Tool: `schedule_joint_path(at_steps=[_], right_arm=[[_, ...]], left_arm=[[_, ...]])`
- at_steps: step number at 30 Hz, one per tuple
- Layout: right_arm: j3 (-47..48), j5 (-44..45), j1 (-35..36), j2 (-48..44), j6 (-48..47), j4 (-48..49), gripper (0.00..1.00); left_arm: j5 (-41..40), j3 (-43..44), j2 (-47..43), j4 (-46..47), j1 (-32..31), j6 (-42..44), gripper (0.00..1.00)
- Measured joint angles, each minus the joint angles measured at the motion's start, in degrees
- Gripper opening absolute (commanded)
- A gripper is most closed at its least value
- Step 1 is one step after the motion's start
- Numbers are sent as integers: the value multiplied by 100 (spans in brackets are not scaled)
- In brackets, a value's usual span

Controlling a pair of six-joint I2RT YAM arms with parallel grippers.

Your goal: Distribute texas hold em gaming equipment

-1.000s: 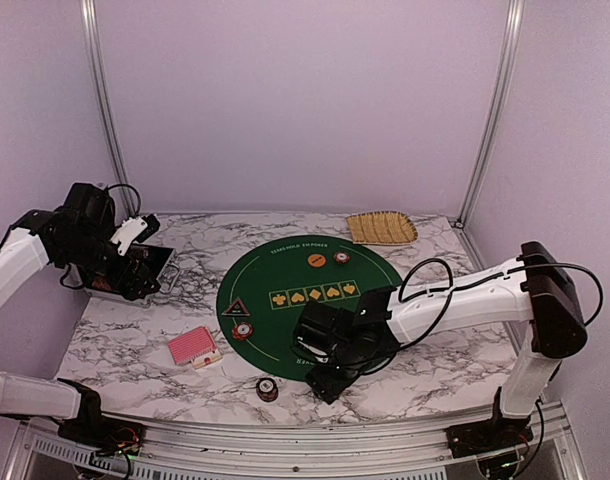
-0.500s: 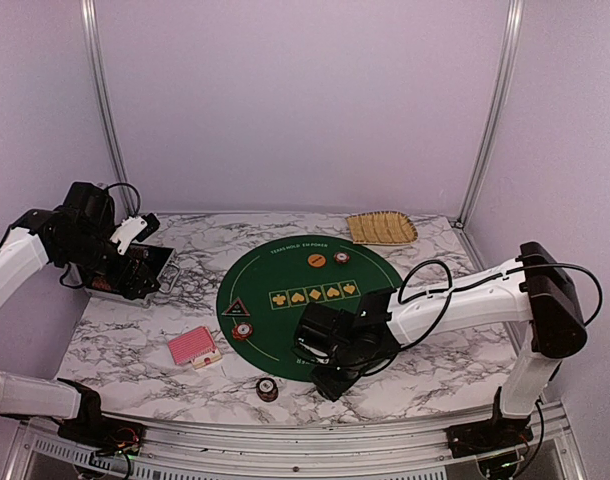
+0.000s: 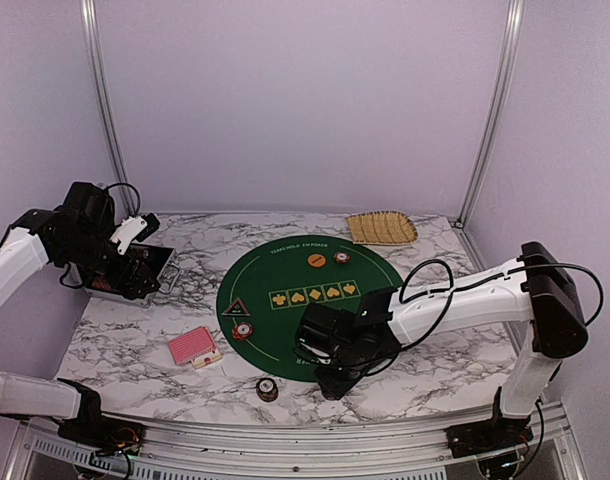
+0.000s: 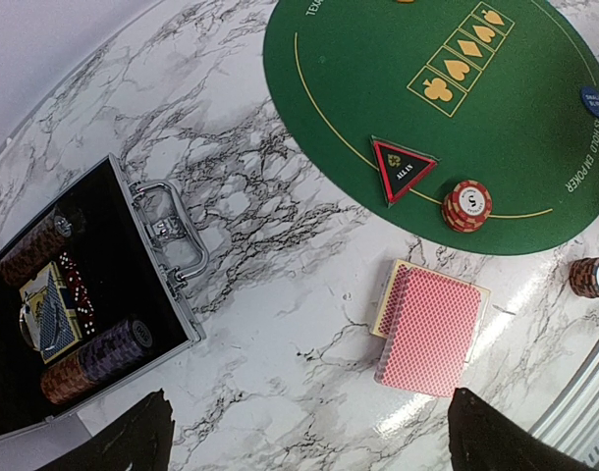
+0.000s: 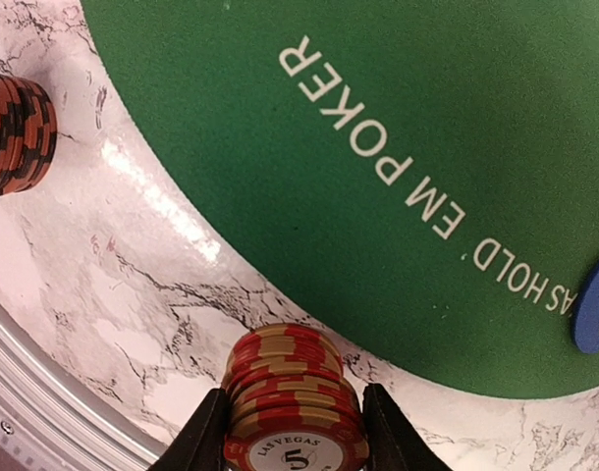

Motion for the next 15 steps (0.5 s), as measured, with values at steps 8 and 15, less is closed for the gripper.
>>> schedule_joint_path(at_steps=[8, 15], right_arm=[[245, 15, -4, -146, -2, -278, 22], [485, 26, -363, -549, -81, -417, 19]], left_arm=[[2, 7, 0, -4, 0, 0, 99], [2, 9, 0, -35, 0, 2, 99]])
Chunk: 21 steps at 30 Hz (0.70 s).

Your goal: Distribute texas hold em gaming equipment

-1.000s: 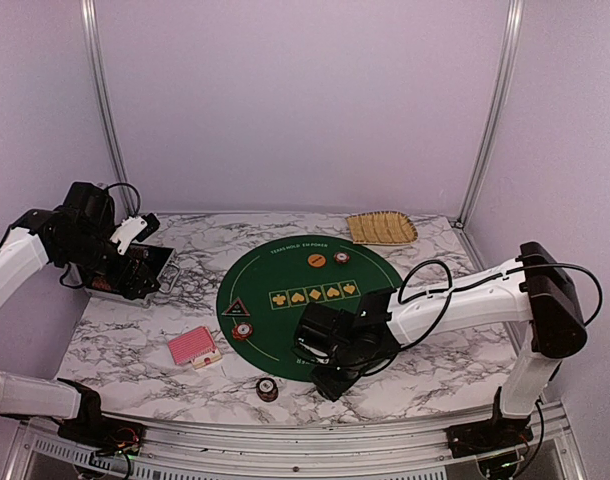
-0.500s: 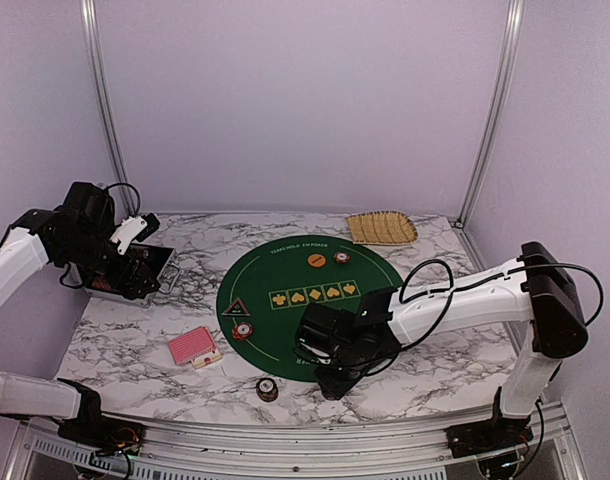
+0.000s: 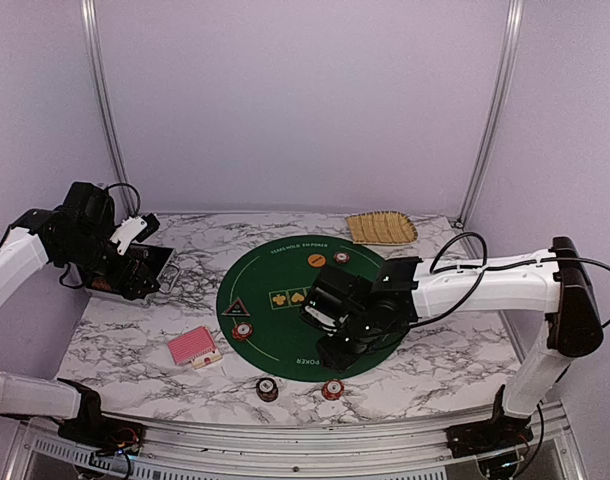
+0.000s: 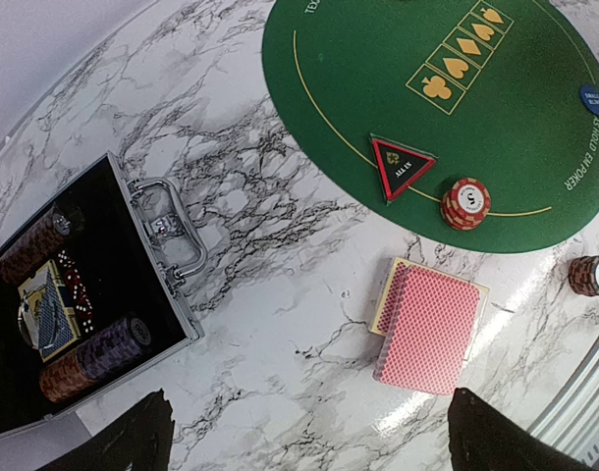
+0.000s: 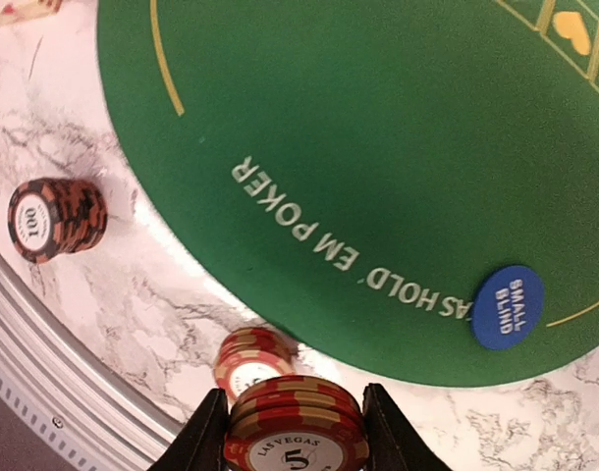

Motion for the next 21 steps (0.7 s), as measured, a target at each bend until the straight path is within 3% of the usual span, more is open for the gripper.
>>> schedule_joint_path(at_steps=[7, 15, 21], right_arm=[[-83, 225, -1021, -223, -136, 35, 16], [-940, 332, -2376, -313, -258, 442, 16], [-1250, 278, -2839, -310, -369, 745, 16]], left_arm=[[-2, 0, 0, -13, 0, 0, 99], [-2, 0, 0, -22, 0, 4, 99], [0, 11, 0, -33, 0, 22, 99]])
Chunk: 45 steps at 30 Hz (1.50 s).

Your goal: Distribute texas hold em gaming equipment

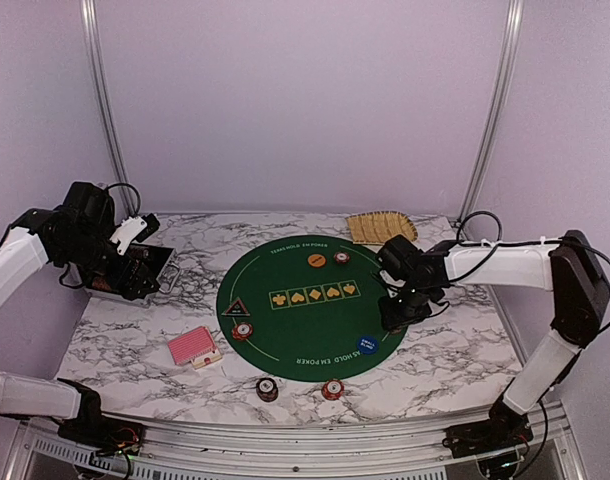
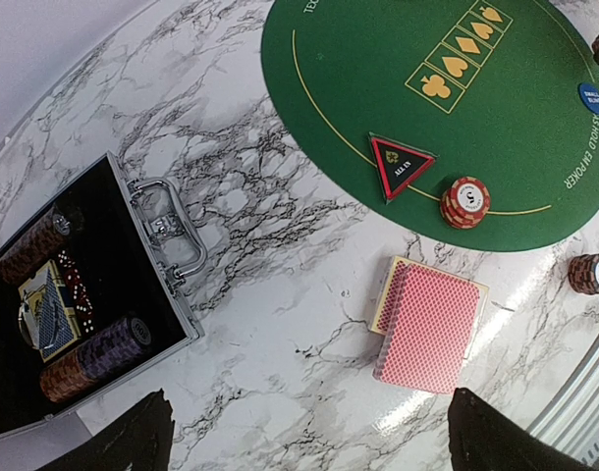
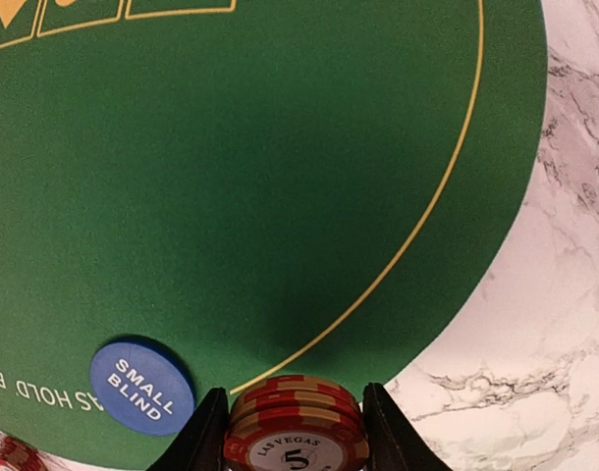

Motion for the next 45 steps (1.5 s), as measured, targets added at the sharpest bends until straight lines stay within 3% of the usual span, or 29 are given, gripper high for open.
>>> schedule_joint_path(at_steps=[11, 17, 24, 30, 33, 37, 45], right_arm=[[-238, -297, -184, 317, -90, 542, 16], [-280, -358, -184, 354, -92, 597, 41], [-280, -348, -184, 365, -114, 597, 55], [-234, -317, -181, 361, -146, 544, 58], [-90, -188, -120, 328, -151, 369, 65], [442, 195, 275, 251, -129, 26, 75], [1558, 391, 1963, 129, 7, -144, 92]], left_arm=[[-7, 2, -2, -13, 0, 52, 99], [-7, 2, -2, -15, 0, 68, 99], [-9, 2, -2, -15, 0, 68, 99], [-9, 2, -2, -15, 0, 66, 99], [-9, 2, -2, -15, 0, 66, 99], [-7, 13, -2, -17, 0, 61, 99], [-13, 116, 0, -37, 0, 31, 99]])
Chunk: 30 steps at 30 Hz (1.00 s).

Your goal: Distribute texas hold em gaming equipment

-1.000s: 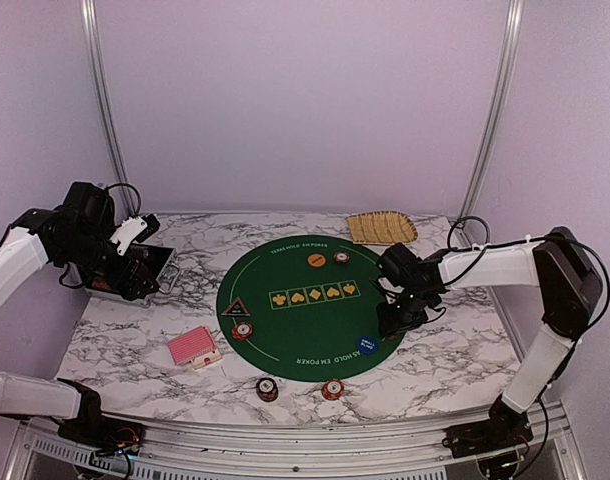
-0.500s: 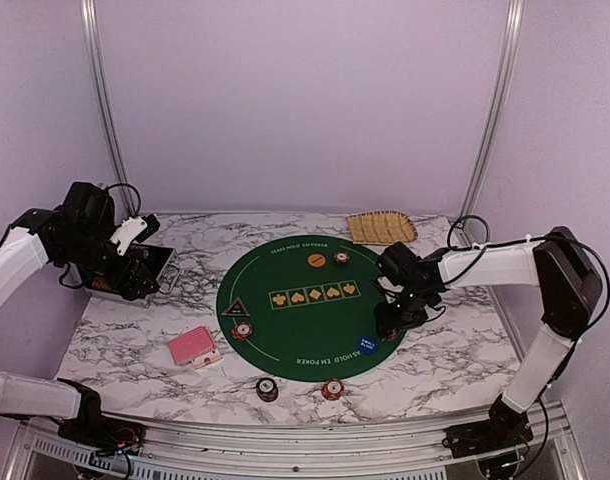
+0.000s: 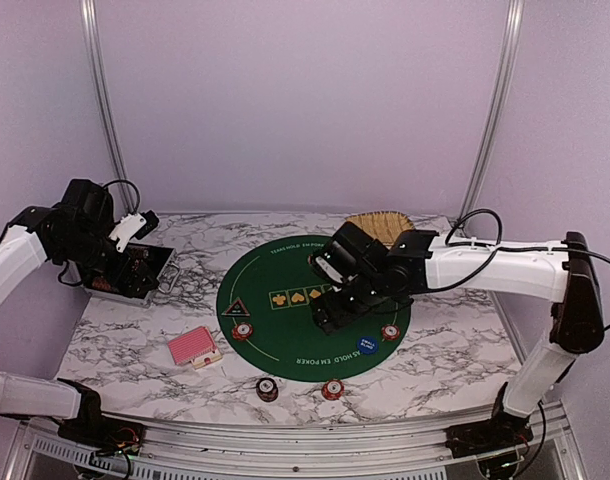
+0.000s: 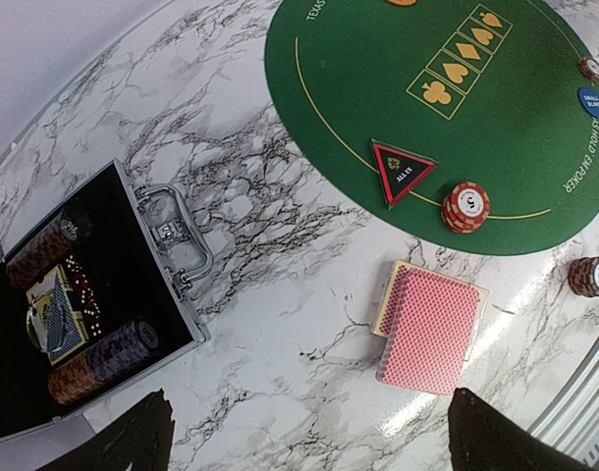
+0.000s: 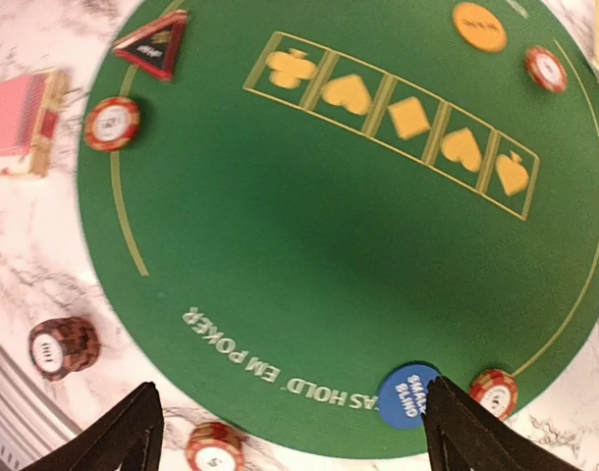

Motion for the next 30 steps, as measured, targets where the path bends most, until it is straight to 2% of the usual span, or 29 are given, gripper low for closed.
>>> schedule_joint_path(at_steps=[6, 11, 20, 30], right_arm=[[767, -258, 1132, 505, 48, -74, 98], [1276, -560, 1655, 1235, -31, -70, 98], [1576, -911, 1777, 1974, -245, -103, 90], [1692, -1154, 1777, 2203, -358, -107, 84]], left_arm=[[2, 0, 4, 2, 7, -85, 99], [-2, 0, 42, 4, 22, -151, 99], [-42, -2, 39, 7, 33, -190, 99], [-39, -2, 13, 7, 33, -188, 99]])
